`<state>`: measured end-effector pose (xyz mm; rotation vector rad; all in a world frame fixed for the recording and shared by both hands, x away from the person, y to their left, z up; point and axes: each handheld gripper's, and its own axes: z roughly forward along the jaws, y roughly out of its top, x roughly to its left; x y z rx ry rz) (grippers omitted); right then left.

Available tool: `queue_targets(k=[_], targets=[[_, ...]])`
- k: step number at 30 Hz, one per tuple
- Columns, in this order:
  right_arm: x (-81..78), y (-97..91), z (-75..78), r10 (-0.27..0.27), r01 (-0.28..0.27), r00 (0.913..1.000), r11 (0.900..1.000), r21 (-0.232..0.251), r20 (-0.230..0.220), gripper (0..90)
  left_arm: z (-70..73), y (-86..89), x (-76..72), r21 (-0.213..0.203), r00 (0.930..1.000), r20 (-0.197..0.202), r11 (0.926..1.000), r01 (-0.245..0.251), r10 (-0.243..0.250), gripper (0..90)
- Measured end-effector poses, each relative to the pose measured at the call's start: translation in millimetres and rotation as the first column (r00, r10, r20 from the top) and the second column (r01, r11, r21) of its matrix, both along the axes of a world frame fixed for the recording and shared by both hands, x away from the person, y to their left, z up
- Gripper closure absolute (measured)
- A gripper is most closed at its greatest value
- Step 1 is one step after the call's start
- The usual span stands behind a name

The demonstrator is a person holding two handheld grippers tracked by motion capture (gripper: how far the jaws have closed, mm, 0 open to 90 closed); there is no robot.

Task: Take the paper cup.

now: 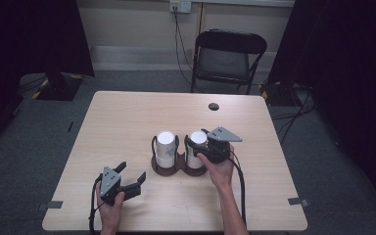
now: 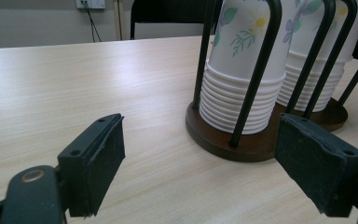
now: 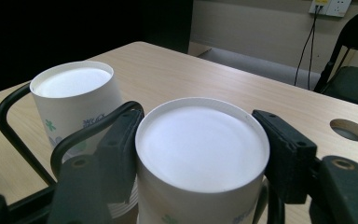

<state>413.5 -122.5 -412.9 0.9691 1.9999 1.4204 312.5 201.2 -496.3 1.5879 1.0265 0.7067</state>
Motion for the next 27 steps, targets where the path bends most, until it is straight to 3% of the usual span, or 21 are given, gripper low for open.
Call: queue_targets(k=[27], targets=[[-0.9, -3.7, 15.1, 0.000, -0.001, 0.9999, 0.9990, 0.045, 0.014, 36.3, 0.0, 1.4, 0.6, -0.009, 0.9999, -0.007, 0.9999, -0.009, 0.009, 15.9]])
